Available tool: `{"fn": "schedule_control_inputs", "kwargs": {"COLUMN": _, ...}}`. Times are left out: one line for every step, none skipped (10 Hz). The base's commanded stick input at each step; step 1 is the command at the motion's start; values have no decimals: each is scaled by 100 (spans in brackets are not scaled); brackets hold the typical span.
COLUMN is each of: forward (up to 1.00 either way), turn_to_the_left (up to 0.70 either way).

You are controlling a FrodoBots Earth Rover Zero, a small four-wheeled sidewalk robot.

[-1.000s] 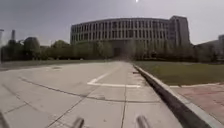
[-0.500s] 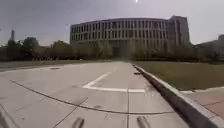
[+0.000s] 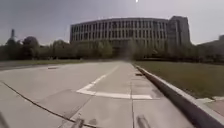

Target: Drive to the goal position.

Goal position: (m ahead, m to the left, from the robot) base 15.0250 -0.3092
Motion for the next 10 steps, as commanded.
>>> {"fn": "schedule_control_inputs", "kwargs": {"forward": 70, "turn_to_the_left": 0}}
{"fn": "schedule_control_inputs", "kwargs": {"forward": 70, "turn_to_the_left": 0}}
{"fn": "schedule_control_inputs", "kwargs": {"forward": 70, "turn_to_the_left": 0}}
{"fn": "schedule_control_inputs", "kwargs": {"forward": 70, "turn_to_the_left": 0}}
{"fn": "schedule_control_inputs", "kwargs": {"forward": 70, "turn_to_the_left": 0}}
{"fn": "schedule_control_inputs", "kwargs": {"forward": 70, "turn_to_the_left": 0}}
{"fn": "schedule_control_inputs", "kwargs": {"forward": 70, "turn_to_the_left": 0}}
{"fn": "schedule_control_inputs", "kwargs": {"forward": 70, "turn_to_the_left": 0}}
{"fn": "schedule_control_inputs", "kwargs": {"forward": 70, "turn_to_the_left": 0}}
{"fn": "schedule_control_inputs", "kwargs": {"forward": 70, "turn_to_the_left": 0}}
